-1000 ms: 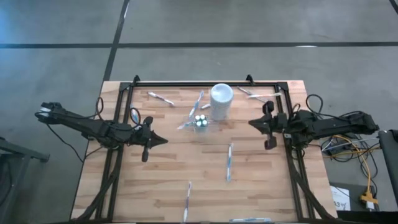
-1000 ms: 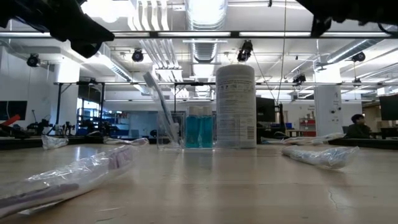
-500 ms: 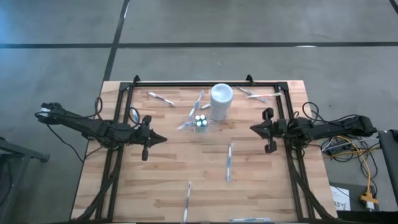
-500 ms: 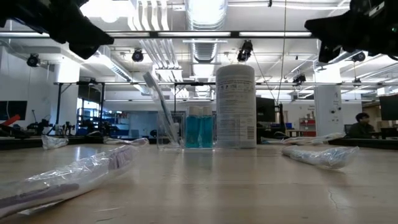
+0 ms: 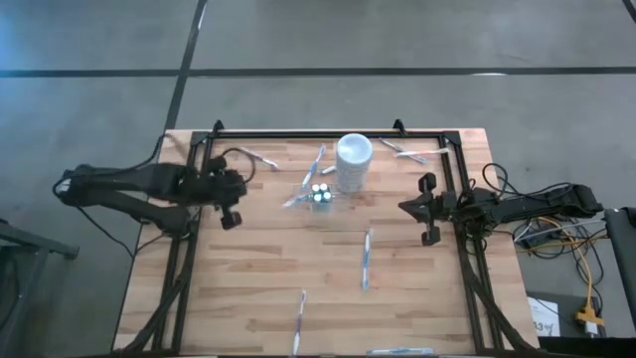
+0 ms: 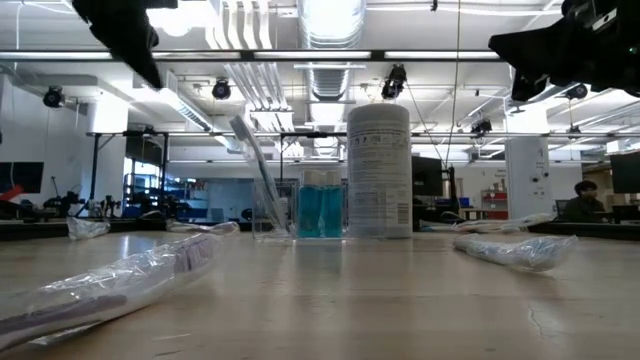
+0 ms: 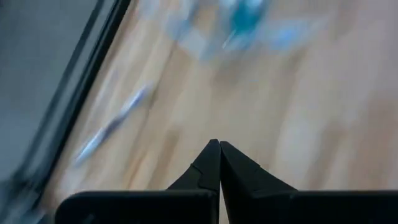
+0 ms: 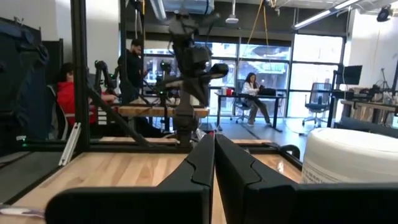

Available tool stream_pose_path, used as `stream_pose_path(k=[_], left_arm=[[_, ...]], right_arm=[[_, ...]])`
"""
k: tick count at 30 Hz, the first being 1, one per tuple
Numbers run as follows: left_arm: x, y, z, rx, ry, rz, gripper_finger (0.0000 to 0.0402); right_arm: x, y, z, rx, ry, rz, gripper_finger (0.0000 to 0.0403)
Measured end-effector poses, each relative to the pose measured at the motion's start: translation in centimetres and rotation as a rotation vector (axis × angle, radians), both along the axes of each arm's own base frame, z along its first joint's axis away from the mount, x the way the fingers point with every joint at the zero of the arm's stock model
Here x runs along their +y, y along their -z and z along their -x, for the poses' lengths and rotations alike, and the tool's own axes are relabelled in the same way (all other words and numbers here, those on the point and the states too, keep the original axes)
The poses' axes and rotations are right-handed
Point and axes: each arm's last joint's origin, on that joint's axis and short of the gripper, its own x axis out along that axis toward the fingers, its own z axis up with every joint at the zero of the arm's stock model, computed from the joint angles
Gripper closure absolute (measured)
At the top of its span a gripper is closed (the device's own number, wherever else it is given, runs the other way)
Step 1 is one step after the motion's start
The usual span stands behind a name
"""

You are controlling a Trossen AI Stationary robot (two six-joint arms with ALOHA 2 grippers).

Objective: Pick & Place toothbrushing station
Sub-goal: Put the violet toothbrush into the transparent organizer

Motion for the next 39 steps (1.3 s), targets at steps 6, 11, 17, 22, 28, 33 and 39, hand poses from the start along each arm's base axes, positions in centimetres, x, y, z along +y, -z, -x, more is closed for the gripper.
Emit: stream_pose_path(k=[6,11,17,22,28,33,39], left_arm=[[2.7,0.5,0.2,0.538,-0.095,-0.017,0.0394],[4.0,3.0,-1.7,0.732,0.194,0.068,0.0394],[7.9,5.6,-5.4,0.666,0.327,-0.051,0.0394],[14.0,7.5,-6.4,0.464,0.297,0.006,0.0387],[19.1,11.0,-5.0,0.54,0.267,0.117,0.0321],[20.6,13.5,-5.5,0.628,0.357,0.111,0.0242],[22.2,15.0,-6.5,0.666,0.359,0.001,0.0178]], right_arm=[[0.0,0.2,0.0,0.024,-0.008,-0.012,0.0394],[0.0,0.3,-0.1,0.035,-0.013,-0.031,0.0394],[0.0,0.4,-0.1,0.036,-0.016,-0.037,0.0394],[0.0,0.4,-0.1,0.043,-0.017,-0.045,0.0394],[0.0,0.6,-0.1,0.06,-0.015,-0.041,0.0394],[0.0,0.7,-0.1,0.075,-0.007,-0.014,0.0394],[0.0,0.7,-0.1,0.074,0.009,0.027,0.0394]])
